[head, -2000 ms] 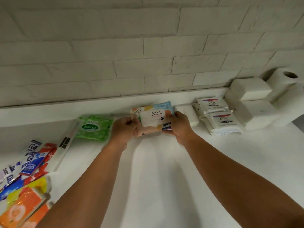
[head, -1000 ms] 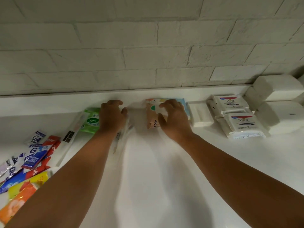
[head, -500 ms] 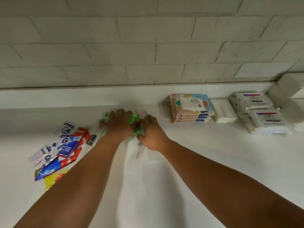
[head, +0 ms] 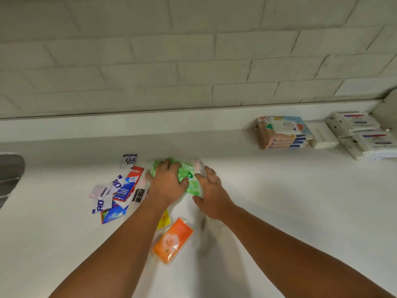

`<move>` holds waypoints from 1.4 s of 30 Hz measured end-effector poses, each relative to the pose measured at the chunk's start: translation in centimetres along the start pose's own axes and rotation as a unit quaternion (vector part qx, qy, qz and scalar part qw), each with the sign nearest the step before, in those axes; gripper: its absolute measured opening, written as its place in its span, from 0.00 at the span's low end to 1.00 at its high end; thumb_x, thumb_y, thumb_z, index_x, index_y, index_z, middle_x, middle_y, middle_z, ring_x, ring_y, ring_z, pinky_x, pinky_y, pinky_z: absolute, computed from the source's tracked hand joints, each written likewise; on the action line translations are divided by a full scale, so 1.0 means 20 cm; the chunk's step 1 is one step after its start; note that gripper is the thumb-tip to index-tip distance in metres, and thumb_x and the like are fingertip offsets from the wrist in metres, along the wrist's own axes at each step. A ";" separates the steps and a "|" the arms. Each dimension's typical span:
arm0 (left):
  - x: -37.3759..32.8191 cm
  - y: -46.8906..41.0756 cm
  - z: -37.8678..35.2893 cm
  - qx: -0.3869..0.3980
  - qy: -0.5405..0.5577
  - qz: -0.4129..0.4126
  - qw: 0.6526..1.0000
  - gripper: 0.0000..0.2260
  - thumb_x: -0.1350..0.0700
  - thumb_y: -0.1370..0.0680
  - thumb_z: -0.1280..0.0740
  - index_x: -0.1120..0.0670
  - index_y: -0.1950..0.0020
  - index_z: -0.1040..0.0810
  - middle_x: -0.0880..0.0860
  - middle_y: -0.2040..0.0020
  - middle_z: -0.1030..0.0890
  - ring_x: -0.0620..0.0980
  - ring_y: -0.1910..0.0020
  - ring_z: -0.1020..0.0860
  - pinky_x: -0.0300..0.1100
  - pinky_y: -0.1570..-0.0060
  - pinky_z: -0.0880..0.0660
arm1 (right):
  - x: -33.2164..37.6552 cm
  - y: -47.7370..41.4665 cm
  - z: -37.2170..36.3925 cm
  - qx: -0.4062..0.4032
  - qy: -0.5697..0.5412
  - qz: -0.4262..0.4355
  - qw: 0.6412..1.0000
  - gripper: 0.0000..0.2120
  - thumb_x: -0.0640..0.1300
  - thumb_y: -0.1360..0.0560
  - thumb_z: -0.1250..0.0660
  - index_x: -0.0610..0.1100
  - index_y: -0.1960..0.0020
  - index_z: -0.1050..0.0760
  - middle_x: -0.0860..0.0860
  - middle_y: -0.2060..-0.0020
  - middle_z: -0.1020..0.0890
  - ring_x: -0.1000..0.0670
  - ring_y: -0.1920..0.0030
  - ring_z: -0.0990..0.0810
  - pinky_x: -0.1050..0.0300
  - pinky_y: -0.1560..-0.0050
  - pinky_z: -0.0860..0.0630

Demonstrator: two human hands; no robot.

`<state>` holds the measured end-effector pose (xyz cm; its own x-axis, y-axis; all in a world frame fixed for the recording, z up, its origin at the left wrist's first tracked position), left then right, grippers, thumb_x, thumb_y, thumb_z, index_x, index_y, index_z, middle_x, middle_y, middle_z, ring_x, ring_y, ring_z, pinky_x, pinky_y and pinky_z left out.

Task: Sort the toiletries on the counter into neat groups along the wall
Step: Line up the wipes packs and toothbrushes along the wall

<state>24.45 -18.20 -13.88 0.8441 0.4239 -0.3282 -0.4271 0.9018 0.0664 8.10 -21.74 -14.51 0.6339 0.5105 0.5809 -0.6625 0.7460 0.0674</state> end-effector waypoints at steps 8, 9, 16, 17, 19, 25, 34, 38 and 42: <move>0.27 0.27 0.06 0.017 0.014 0.010 1.000 0.28 0.40 0.23 0.35 0.46 0.25 0.34 0.54 0.21 0.40 0.56 0.21 0.48 0.69 0.27 0.48 | 0.21 0.14 -0.17 0.027 -0.034 -0.012 0.999 0.32 0.47 0.23 0.34 0.49 0.22 0.42 0.48 0.20 0.49 0.46 0.21 0.52 0.49 0.24 0.42; 0.30 0.30 0.06 0.017 0.014 0.011 1.000 0.28 0.40 0.23 0.36 0.46 0.25 0.34 0.54 0.21 0.40 0.56 0.21 0.48 0.69 0.28 0.48 | 0.23 0.15 -0.19 0.032 -0.035 -0.013 0.999 0.32 0.47 0.22 0.33 0.49 0.22 0.43 0.49 0.20 0.50 0.46 0.21 0.52 0.49 0.24 0.42; 0.46 0.44 0.11 0.011 0.002 0.013 1.000 0.27 0.39 0.22 0.37 0.45 0.25 0.34 0.53 0.21 0.40 0.55 0.21 0.47 0.69 0.28 0.48 | 0.35 0.24 -0.27 0.058 -0.057 0.004 0.997 0.34 0.45 0.22 0.33 0.51 0.22 0.44 0.53 0.20 0.50 0.47 0.21 0.48 0.51 0.26 0.39; 0.47 0.45 0.12 0.014 0.000 0.016 1.000 0.27 0.39 0.22 0.37 0.45 0.25 0.35 0.53 0.21 0.40 0.55 0.21 0.47 0.69 0.28 0.48 | 0.36 0.25 -0.27 0.056 -0.067 0.008 0.996 0.34 0.44 0.23 0.32 0.51 0.22 0.44 0.54 0.21 0.48 0.49 0.22 0.46 0.53 0.26 0.39; 0.49 0.46 0.13 0.017 0.002 0.017 1.000 0.27 0.38 0.22 0.36 0.45 0.25 0.34 0.53 0.21 0.40 0.55 0.21 0.47 0.69 0.27 0.48 | 0.39 0.27 -0.26 0.028 -0.093 0.012 0.995 0.33 0.43 0.24 0.31 0.50 0.23 0.40 0.53 0.22 0.42 0.51 0.25 0.38 0.58 0.28 0.37; 0.41 0.53 0.18 -0.074 0.089 -0.028 0.993 0.21 0.45 0.23 0.32 0.52 0.32 0.25 0.55 0.28 0.28 0.57 0.27 0.35 0.59 0.27 0.39 | 0.38 0.36 -0.20 -0.099 -0.061 -0.017 0.993 0.22 0.48 0.28 0.29 0.46 0.36 0.27 0.52 0.42 0.24 0.52 0.43 0.25 0.57 0.43 0.25; 0.13 0.73 0.14 -0.078 0.174 -0.088 0.978 0.08 0.53 0.23 0.30 0.52 0.45 0.18 0.48 0.48 0.18 0.49 0.46 0.27 0.42 0.45 0.29 | 0.29 0.46 -0.16 0.004 -0.044 -0.150 0.988 0.03 0.45 0.25 0.32 0.46 0.52 0.23 0.50 0.58 0.18 0.48 0.58 0.20 0.57 0.60 0.24; 0.02 0.80 0.12 -0.053 0.238 -0.051 0.968 0.02 0.54 0.23 0.30 0.50 0.53 0.18 0.45 0.58 0.18 0.45 0.56 0.22 0.41 0.53 0.25 | 0.25 0.51 -0.10 -0.035 -0.143 -0.183 0.972 0.06 0.46 0.22 0.35 0.45 0.51 0.22 0.51 0.58 0.18 0.50 0.59 0.21 0.59 0.59 0.25; -0.09 0.82 0.09 0.018 0.298 -0.003 0.954 0.06 0.52 0.23 0.29 0.49 0.59 0.18 0.46 0.68 0.19 0.41 0.69 0.22 0.36 0.65 0.26 | 0.18 0.57 -0.04 -0.078 -0.329 -0.232 0.912 0.09 0.48 0.23 0.33 0.43 0.54 0.20 0.46 0.62 0.18 0.50 0.62 0.21 0.50 0.55 0.21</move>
<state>16.51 -3.92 -10.43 0.5066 0.3059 -0.8061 -0.4030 0.9105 0.0923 3.14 -11.09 -12.39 0.4208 -0.2048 0.8837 -0.2870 0.8941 0.3439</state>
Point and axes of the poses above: each hand's wrist, its own y-axis away from the middle knuckle, its own z-axis out of the back of the hand, x = y × z, the point moved 2 cm from there along -y, towards the middle knuckle
